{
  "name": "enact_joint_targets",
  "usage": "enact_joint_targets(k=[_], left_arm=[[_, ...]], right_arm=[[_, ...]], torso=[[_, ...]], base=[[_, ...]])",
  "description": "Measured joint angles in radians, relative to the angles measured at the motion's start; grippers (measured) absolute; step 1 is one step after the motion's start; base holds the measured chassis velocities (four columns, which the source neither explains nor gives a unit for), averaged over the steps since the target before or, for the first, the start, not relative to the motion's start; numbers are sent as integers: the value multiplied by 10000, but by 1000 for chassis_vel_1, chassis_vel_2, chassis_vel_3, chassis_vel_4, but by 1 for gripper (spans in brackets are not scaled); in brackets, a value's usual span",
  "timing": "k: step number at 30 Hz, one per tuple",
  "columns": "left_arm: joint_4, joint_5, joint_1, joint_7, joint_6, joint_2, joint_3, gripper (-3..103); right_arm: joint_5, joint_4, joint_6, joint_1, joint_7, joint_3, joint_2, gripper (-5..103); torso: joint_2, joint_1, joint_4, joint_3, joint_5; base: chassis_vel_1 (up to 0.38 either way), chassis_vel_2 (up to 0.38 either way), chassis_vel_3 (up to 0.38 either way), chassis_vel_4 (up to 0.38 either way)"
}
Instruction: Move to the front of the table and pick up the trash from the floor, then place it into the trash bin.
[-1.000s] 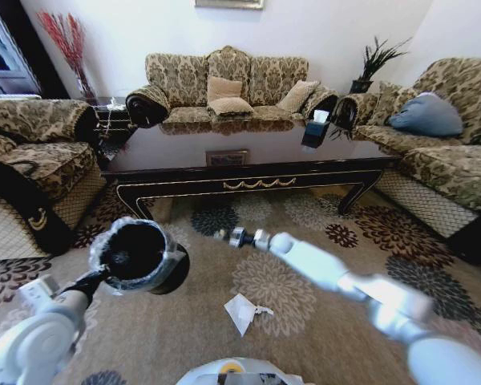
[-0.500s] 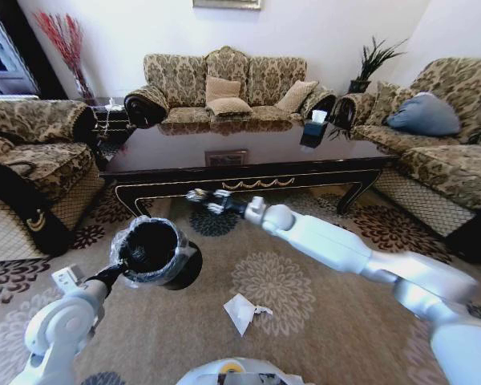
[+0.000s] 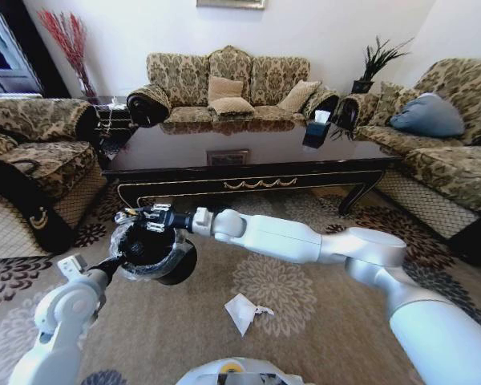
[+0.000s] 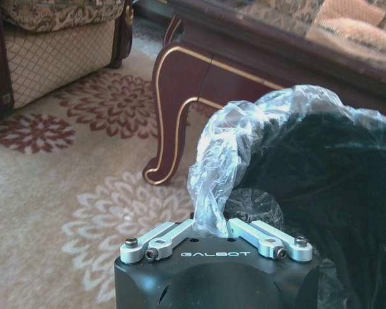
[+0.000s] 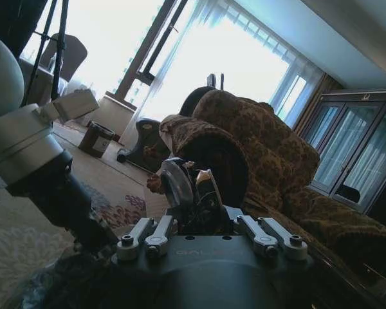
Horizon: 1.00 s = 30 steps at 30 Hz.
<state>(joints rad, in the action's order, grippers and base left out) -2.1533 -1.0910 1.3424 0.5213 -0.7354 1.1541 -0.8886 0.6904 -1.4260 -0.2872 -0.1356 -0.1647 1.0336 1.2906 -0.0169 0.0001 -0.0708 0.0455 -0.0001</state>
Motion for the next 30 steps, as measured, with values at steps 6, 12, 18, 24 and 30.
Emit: enact_joint_targets(k=[6,12,18,24,30], left_arm=[[-32,-167,-96,6,1,-99,-113,2],[-78,-174,-4,-1,0,-106,-142,2],[-62,-141,154,-17,1,-54,-200,2],[-203,-248,456,-23,0,-65,-545,2],[-535,-439,832,-4,0,-81,-1026,2]], right_arm=[[-100,273,43,112,203,187,1,48],[-186,379,-3,220,205,61,-103,71],[-191,145,-21,267,384,-348,-327,93],[-61,145,139,836,852,-1646,-809,100],[482,337,579,1368,1026,-2420,-2020,100]], torso=[[0,0,9,0,-1],[0,0,8,0,1],[0,0,7,-1,1],[-1,0,9,-1,2],[-2,0,10,-1,2]], base=[[0,0,0,0],[0,0,0,0],[0,0,0,0],[0,0,0,0],[0,0,0,0]])
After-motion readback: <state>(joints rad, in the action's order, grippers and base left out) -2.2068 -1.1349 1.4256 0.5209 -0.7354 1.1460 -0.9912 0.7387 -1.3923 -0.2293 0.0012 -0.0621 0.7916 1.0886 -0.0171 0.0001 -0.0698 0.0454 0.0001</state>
